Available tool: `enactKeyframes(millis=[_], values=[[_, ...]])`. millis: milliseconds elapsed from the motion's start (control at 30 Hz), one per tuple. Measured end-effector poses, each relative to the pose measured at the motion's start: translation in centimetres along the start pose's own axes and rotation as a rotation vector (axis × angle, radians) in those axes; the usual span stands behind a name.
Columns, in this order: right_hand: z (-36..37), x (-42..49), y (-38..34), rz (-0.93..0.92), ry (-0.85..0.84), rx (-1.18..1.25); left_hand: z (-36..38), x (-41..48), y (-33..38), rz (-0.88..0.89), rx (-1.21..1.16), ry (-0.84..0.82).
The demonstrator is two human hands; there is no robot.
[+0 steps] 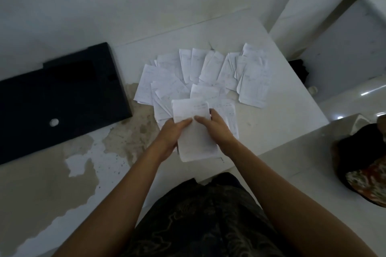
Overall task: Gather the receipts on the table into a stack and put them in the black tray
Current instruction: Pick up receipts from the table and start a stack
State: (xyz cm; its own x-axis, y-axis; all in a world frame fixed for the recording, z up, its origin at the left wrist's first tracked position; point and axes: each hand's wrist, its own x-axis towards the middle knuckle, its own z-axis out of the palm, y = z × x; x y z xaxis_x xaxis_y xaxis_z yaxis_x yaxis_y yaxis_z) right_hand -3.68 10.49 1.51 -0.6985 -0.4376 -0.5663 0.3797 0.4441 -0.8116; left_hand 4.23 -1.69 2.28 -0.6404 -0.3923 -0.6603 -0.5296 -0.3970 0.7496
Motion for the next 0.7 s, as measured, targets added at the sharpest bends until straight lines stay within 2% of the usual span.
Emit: enactKeyframes(millis=[67, 200, 300, 367, 433, 467, 600, 700], values=[[0.0, 0.0, 0.0, 0.045, 0.033, 0.065, 0.2, 0.2, -0.4, -0.009, 0.013, 0.01], [-0.9, 0.1, 1.3, 0.112, -0.027, -0.028, -0.4, 0.7, -1.5, -0.062, 0.06, 0.025], [-3.3, 0.9, 2.2, 0.147, 0.15, -0.046, -1.7, 0.5, -2.2, -0.116, 0.024, 0.059], [-4.8, 1.9, 3.4, 0.138, 0.303, -0.364, -2.9, 0.4, -3.0, -0.141, 0.032, 0.098], [-5.1, 2.7, 4.4, 0.126, 0.357, -0.692, -3.8, 0.0, -3.7, -0.164, 0.046, 0.107], [-4.8, 2.9, 4.7, 0.124, 0.36, -0.756, -4.2, -0.1, -3.9, -0.175, 0.059, 0.102], [-3.4, 3.7, 4.6, 0.111, 0.366, -0.791, -5.2, -0.5, -4.6, -0.206, 0.067, 0.081], [-2.6, 4.0, 4.2, 0.143, 0.366, -0.594, -5.8, -0.7, -5.1, -0.233, 0.067, 0.079]])
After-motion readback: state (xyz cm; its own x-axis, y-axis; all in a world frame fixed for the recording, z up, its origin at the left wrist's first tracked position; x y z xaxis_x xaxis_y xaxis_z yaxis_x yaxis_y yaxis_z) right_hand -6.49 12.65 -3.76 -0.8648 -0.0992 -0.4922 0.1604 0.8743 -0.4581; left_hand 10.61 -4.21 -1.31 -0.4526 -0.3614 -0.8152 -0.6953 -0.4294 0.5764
